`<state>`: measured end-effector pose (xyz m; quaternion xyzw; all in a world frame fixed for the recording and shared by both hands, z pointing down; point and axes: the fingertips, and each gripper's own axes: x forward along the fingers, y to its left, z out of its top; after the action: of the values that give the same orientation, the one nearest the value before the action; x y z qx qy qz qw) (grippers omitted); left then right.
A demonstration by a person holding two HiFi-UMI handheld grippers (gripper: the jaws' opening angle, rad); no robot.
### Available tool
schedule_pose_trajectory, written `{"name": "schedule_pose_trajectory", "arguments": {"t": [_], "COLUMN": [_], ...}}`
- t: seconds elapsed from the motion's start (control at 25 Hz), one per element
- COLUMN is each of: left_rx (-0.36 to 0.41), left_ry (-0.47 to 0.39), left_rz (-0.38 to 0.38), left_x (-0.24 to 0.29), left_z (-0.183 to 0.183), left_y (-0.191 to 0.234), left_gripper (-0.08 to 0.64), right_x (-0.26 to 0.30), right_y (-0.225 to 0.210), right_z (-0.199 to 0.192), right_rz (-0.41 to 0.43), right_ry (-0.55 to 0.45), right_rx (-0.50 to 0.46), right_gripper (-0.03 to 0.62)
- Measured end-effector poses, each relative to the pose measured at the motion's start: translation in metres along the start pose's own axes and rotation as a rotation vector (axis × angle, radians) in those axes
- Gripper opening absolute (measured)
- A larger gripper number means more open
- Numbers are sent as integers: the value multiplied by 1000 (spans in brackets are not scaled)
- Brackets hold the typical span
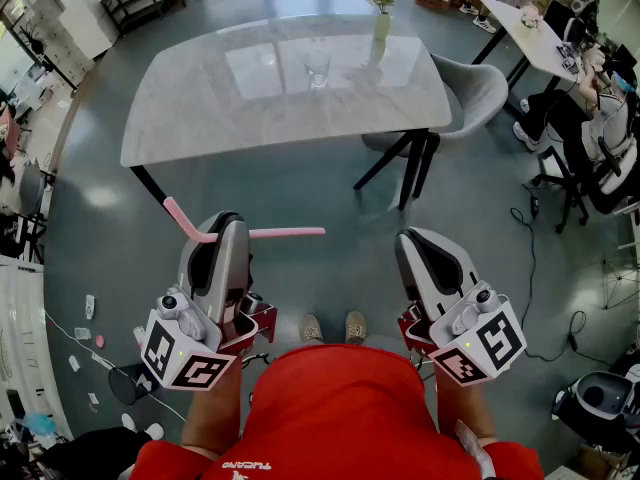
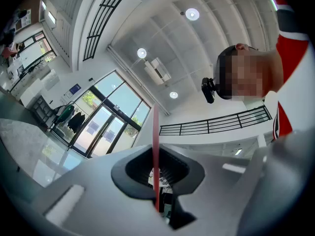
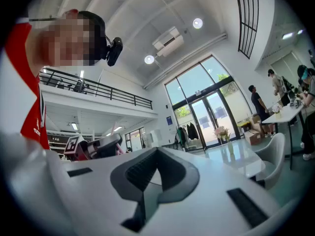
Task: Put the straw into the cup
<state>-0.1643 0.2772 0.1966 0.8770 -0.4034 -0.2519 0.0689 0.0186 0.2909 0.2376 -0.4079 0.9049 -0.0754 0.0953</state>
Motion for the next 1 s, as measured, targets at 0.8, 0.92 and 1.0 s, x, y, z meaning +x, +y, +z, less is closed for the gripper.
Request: {"name": "schedule_pose_trajectory", "arguments": {"t": [0.8,0.92,1.0], "left_rx": [39,59,74], "left_ry": [-2,-4,-6], "left_rz": [42,51,63], "left_x": [19,32,42], "left_z": [-12,-18,-22], "left_y": [-17,-24,-26], "left_gripper": [29,29,29], "right_x": [-13,-20,-22], "right_y": [-33,-49,-62], "right_z": [1,2,5], "right_rz": [21,24,27], "right_ry": [-3,-4,-7], "right_rx": [18,25,28], "right_gripper": [2,2,2]}}
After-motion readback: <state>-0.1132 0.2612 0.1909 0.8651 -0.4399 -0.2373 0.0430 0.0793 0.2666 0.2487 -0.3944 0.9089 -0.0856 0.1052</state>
